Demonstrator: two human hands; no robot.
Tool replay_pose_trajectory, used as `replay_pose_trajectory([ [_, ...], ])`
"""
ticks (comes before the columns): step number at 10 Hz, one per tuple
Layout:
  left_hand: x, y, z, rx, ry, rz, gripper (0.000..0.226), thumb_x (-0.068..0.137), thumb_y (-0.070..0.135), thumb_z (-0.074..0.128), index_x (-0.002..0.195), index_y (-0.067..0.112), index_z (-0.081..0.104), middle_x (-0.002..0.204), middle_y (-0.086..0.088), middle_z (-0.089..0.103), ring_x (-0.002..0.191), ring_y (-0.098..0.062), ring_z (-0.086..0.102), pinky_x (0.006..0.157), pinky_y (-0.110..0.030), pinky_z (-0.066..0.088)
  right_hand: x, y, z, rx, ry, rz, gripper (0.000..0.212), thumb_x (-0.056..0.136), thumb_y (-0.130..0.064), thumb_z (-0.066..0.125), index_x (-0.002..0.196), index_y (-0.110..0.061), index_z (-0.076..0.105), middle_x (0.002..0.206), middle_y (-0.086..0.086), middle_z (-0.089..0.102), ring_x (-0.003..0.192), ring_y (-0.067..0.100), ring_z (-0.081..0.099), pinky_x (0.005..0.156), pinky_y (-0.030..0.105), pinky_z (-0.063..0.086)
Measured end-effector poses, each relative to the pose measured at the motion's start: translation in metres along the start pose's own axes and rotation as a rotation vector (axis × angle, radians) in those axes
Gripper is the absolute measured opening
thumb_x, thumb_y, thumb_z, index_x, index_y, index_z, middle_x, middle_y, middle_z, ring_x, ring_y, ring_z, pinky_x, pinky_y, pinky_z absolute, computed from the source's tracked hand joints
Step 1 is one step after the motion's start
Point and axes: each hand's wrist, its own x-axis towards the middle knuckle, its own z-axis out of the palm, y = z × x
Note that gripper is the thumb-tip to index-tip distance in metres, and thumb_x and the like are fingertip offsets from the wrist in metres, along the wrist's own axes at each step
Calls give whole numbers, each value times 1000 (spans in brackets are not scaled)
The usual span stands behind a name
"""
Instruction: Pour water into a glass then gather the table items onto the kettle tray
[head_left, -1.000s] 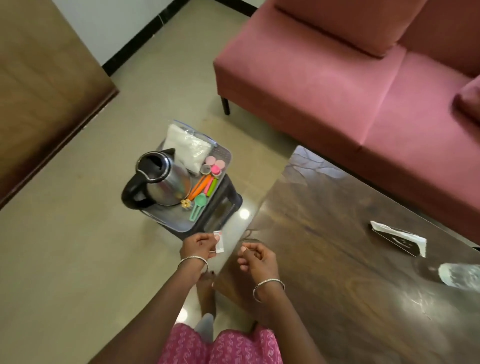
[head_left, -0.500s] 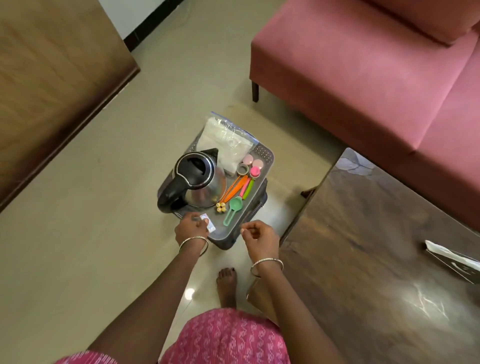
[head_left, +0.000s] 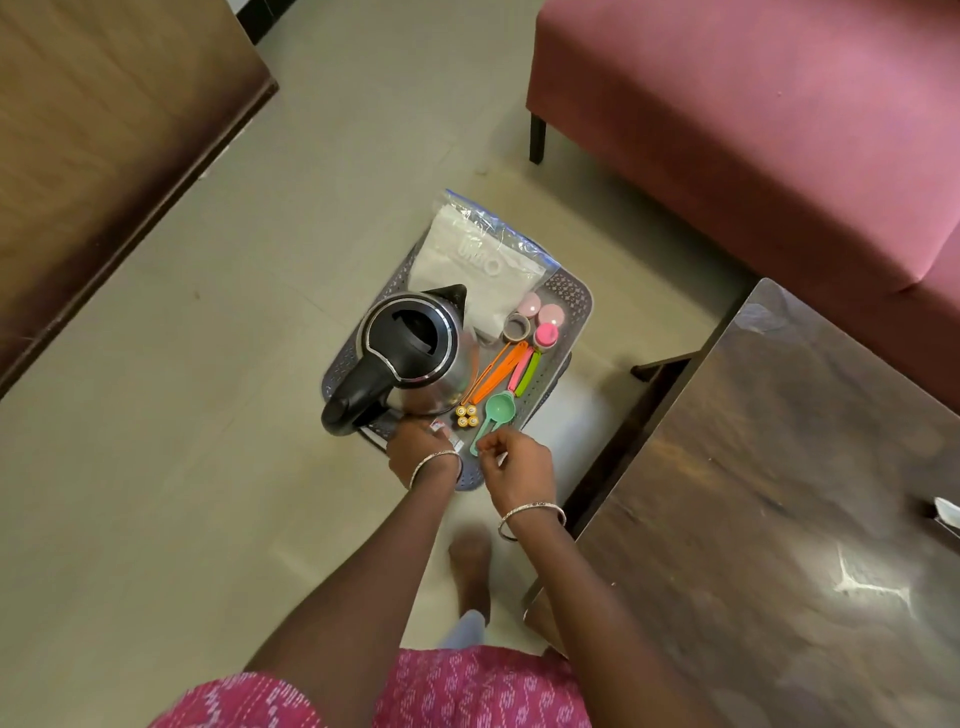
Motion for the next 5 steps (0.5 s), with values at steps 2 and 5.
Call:
replay_pose_trajectory([
  [2,3,5,6,36,-13,-14,26,88,16,60,105,-2,68,108,-23,68,107,-41,60,82,-43,51,0,13,9,-66,-7,16,15,88,-17,62,96,-21,74,94,-2,74,89,19,66,80,35,55],
  [5,4,3,-3,39,-26,-64,30,91,17,58,111,-5,62,117,-24,63,116,-40,54,87,-45,48,2,11,7,-27,14,18,16,86,-15,63,94,-23,74,93,-5,74,80,19,67,76,33,56],
])
